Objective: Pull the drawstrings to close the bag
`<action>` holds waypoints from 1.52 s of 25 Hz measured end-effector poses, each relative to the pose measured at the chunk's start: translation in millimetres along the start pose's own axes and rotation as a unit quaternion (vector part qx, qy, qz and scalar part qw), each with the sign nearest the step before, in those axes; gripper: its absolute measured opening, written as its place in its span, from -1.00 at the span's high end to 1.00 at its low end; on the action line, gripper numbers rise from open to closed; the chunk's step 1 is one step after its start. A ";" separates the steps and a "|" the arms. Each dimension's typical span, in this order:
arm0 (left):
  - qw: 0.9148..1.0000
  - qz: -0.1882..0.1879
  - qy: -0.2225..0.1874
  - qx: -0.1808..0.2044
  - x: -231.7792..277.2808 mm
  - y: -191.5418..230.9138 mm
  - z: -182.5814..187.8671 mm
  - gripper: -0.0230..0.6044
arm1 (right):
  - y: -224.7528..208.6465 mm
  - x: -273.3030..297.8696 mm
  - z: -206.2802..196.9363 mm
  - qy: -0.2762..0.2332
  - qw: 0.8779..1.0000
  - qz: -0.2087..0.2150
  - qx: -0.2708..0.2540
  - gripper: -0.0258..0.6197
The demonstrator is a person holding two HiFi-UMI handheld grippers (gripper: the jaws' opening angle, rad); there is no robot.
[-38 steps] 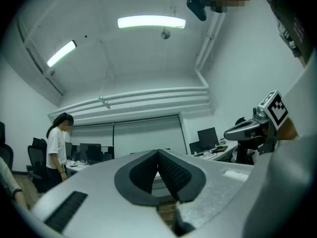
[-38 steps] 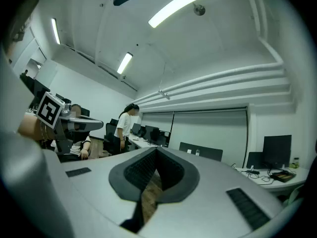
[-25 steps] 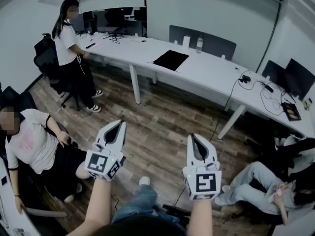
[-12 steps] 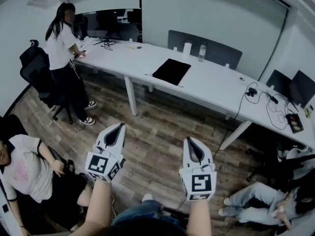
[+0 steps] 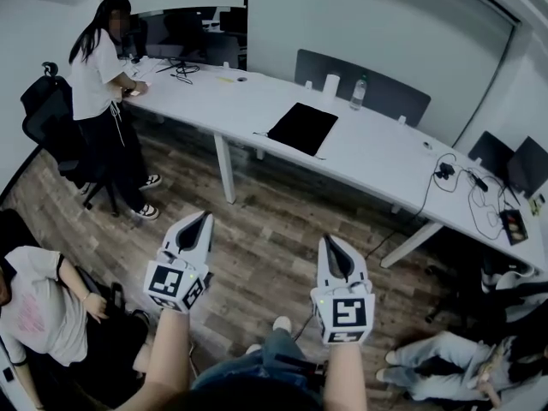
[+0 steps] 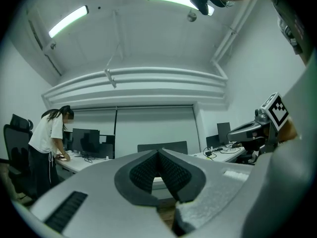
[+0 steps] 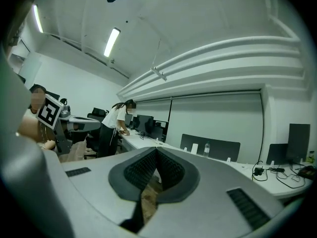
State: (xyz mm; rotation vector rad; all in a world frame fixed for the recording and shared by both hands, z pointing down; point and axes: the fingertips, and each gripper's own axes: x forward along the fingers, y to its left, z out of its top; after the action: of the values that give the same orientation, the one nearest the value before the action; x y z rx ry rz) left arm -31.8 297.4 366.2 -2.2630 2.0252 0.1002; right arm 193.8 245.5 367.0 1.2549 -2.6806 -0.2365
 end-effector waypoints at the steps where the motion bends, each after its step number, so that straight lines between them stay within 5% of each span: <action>1: 1.000 0.002 0.002 -0.001 5.2 4.4 -3.5 0.93 | -2.8 6.9 -1.6 0.001 1.000 0.000 0.000 0.94; 14: 1.000 0.009 0.019 0.009 112.1 64.0 -28.9 0.93 | -48.0 128.4 -15.7 0.002 1.000 -0.007 0.001 0.93; 33: 0.996 -0.047 0.077 -0.004 368.8 153.4 -99.7 0.93 | -165.1 345.8 -82.7 0.089 0.994 -0.041 0.056 0.93; 38: 0.993 -0.063 0.101 -0.018 403.9 164.8 -127.9 0.75 | -175.8 375.2 -111.3 0.129 0.990 -0.026 0.059 0.67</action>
State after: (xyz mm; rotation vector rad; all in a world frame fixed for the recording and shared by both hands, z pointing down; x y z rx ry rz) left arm -152.9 -134.5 440.3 -2.5100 1.9773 -0.1080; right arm 112.6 -162.9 470.5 1.2919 -2.4738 0.0766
